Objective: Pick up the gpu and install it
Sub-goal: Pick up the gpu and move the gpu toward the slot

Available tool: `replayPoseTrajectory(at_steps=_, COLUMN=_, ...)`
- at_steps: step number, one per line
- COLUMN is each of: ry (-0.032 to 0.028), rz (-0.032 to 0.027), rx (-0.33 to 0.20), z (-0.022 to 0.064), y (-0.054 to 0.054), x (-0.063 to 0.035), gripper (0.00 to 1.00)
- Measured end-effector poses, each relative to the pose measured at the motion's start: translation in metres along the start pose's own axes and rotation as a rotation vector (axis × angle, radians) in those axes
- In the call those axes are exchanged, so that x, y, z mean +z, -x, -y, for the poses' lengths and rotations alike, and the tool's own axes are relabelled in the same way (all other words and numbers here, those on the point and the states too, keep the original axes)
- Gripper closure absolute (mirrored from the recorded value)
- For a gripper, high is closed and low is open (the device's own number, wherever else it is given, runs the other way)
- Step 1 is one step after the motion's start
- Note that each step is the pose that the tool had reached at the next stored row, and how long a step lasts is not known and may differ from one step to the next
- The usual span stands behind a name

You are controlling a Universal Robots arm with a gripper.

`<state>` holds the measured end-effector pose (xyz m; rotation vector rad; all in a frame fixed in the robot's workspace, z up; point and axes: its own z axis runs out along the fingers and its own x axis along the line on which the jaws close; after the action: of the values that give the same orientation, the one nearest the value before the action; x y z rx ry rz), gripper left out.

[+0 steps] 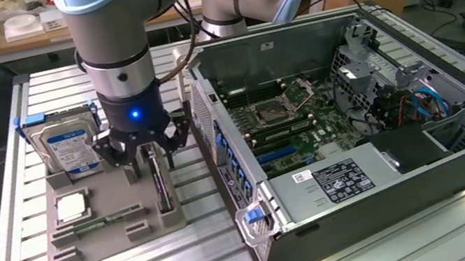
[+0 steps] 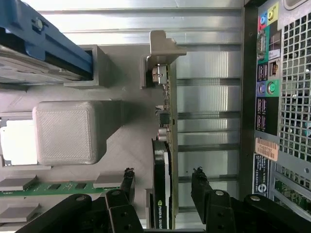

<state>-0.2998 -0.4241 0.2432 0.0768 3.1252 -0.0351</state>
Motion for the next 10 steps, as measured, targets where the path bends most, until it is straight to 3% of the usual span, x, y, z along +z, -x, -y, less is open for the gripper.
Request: replayPoseTrajectory(at_steps=10, ry=-0.0048, rz=0.0006, rx=0.014, z=-0.0012, y=-0.001, x=0.0181, gripper=0.41)
